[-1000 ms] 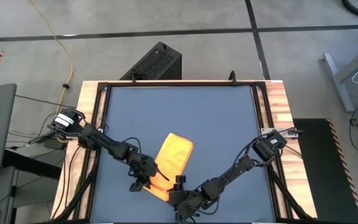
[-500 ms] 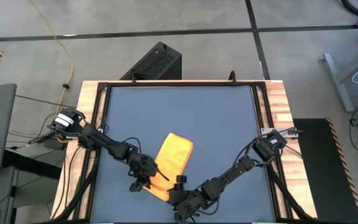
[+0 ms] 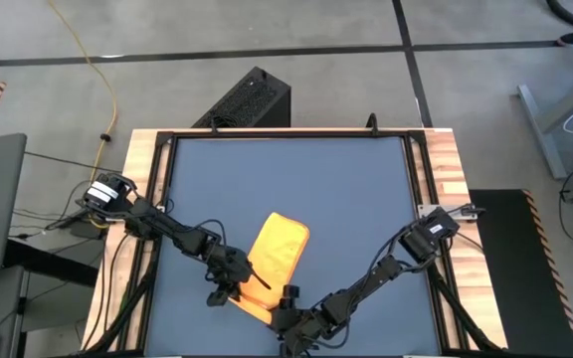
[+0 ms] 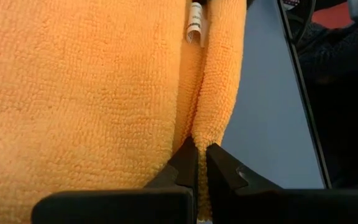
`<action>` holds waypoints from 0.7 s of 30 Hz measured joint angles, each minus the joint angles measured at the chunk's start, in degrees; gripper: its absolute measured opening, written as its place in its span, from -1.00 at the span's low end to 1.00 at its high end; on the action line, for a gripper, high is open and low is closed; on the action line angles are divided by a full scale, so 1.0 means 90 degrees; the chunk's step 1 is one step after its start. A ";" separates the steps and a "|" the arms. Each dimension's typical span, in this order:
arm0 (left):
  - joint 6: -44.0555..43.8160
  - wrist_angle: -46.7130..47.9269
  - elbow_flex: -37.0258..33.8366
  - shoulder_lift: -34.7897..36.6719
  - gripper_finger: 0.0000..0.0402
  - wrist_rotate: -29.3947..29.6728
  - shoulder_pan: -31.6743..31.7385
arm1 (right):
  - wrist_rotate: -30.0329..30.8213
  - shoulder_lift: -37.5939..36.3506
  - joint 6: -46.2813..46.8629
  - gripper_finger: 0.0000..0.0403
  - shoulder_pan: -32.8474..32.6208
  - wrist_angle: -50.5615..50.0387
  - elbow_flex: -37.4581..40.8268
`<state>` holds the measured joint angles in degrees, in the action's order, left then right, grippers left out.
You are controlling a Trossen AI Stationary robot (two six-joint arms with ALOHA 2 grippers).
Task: Roll towel
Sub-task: Roll the orange microfiber towel
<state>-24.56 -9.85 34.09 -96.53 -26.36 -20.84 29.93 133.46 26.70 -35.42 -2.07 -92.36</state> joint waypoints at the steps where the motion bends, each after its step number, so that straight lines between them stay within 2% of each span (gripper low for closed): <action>1: 0.0032 0.0001 0.0000 0.0000 -1.00 -0.0001 0.0000 | -0.0019 0.0001 0.0149 0.00 0.0012 -0.0019 0.0000; 5: 0.0328 0.0055 -0.0007 0.0018 -0.92 -0.0079 0.0000 | -0.0348 -0.0010 0.0970 -0.30 0.0117 -0.0075 -0.0005; 11: 0.0390 0.0202 -0.0015 0.0183 -0.72 -0.0210 0.0079 | -0.0896 -0.0028 0.2144 -0.86 0.0254 -0.0155 -0.0016; 21: 0.0748 0.1291 -0.0026 0.1016 -0.66 -0.0030 0.0238 | -0.1079 -0.0040 0.3807 -0.87 0.0194 -0.0213 -0.0015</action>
<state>-17.83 1.77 33.85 -87.39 -26.63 -18.70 20.23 133.10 60.96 -33.68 -3.99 -92.49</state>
